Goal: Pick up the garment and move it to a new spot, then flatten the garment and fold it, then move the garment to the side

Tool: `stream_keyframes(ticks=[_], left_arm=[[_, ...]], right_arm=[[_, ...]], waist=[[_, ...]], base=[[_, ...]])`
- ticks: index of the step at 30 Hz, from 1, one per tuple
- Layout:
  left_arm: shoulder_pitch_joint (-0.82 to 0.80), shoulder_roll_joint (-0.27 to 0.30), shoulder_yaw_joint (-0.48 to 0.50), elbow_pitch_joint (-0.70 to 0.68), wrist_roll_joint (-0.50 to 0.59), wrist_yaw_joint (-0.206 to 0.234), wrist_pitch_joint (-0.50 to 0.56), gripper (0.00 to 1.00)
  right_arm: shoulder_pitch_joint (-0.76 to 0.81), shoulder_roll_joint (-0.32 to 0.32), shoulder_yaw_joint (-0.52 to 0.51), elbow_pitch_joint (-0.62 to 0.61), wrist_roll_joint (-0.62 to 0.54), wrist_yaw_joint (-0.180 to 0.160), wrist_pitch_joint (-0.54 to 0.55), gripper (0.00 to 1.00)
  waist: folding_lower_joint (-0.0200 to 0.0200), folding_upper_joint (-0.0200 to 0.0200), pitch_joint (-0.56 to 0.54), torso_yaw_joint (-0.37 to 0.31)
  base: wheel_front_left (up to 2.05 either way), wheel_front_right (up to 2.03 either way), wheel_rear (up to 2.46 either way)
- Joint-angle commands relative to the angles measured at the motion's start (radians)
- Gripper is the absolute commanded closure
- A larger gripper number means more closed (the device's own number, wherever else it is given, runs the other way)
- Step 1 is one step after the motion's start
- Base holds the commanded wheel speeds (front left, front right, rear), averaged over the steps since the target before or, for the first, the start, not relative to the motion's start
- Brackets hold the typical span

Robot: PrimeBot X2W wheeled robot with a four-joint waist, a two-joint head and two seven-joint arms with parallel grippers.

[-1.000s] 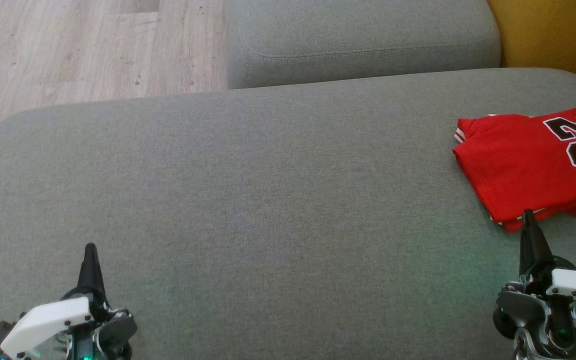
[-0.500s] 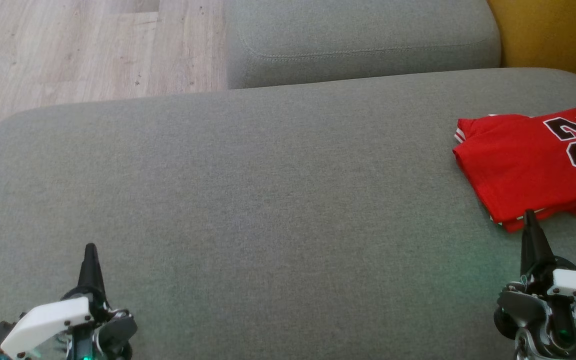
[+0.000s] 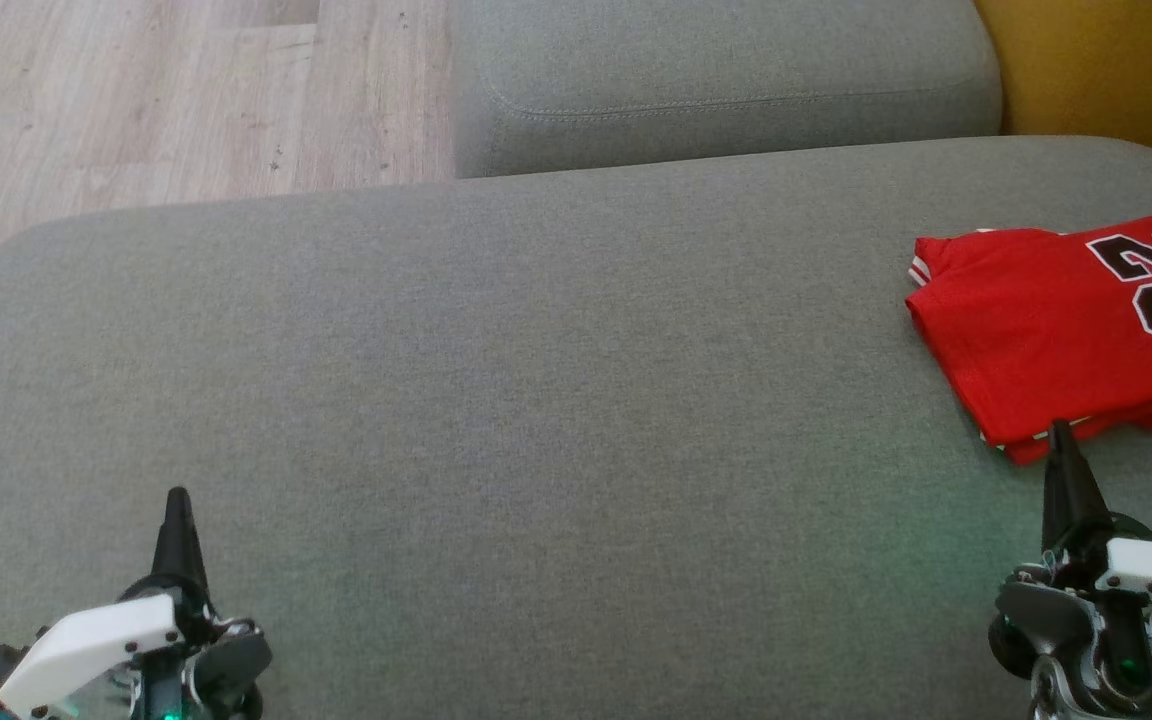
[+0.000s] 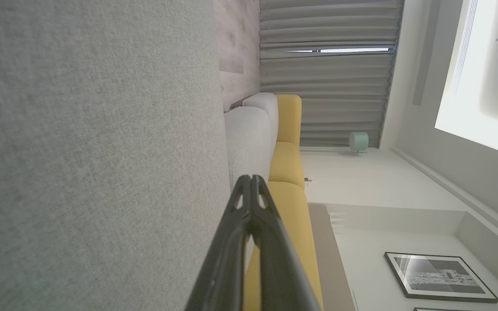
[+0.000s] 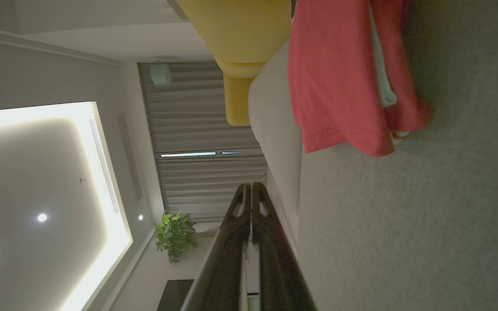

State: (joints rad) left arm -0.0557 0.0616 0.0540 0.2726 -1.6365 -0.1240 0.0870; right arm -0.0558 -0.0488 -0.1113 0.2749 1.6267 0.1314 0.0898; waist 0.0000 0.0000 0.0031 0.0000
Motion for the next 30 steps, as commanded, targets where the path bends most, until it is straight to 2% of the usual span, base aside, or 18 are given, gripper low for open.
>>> stream_keyframes(ticks=[1,30], left_arm=[[-0.05,0.007,0.034,-0.029,0.007,-0.007,0.006,1.0],[-0.051,0.001,0.042,-0.028,0.013,-0.007,0.012,1.0]], right_arm=[[-0.05,-0.015,0.016,-0.031,-0.003,-0.001,0.009,1.0],[-0.051,-0.01,0.01,-0.031,-0.008,-0.001,0.014,1.0]], waist=[[0.0,0.0,0.0,0.0],[0.0,0.0,0.0,0.0]], base=[[0.0,0.0,0.0],[0.0,0.0,0.0]])
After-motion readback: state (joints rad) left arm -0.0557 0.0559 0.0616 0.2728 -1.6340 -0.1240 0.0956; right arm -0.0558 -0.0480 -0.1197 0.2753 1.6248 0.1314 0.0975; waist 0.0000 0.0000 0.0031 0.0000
